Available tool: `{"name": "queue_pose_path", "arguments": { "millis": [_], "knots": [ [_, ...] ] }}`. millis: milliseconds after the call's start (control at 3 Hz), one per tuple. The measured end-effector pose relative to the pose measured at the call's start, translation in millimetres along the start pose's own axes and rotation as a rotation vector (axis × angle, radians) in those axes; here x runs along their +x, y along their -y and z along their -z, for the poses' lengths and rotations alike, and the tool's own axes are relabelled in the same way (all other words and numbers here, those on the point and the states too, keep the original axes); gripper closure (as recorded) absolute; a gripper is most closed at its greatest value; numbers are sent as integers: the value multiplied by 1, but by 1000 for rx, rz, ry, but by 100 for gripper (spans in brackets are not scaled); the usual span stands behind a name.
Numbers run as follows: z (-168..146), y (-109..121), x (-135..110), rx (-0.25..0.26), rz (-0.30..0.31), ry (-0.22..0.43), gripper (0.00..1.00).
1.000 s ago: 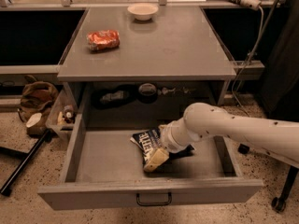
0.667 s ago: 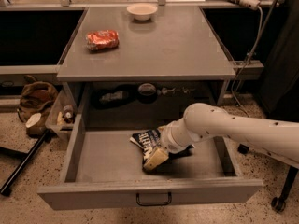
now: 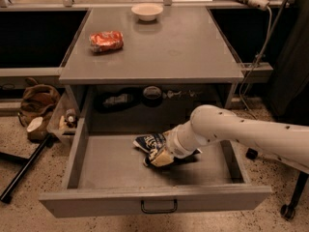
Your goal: Pick blue chip bag from top drawer and place on counter
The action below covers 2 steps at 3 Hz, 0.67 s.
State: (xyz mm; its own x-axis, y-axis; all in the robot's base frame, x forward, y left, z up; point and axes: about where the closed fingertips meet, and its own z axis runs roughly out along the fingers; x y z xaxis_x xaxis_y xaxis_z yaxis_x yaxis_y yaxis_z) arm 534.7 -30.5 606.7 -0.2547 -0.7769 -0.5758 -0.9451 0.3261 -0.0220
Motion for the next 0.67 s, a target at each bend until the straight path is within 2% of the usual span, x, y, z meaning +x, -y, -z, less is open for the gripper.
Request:
{"name": "queue_pose_path", "arguments": {
  "millis": [333, 667],
  "knots": [
    [61, 5, -33, 37, 54, 12, 100],
    [140, 1, -93, 91, 162, -17, 100]
  ]
}}
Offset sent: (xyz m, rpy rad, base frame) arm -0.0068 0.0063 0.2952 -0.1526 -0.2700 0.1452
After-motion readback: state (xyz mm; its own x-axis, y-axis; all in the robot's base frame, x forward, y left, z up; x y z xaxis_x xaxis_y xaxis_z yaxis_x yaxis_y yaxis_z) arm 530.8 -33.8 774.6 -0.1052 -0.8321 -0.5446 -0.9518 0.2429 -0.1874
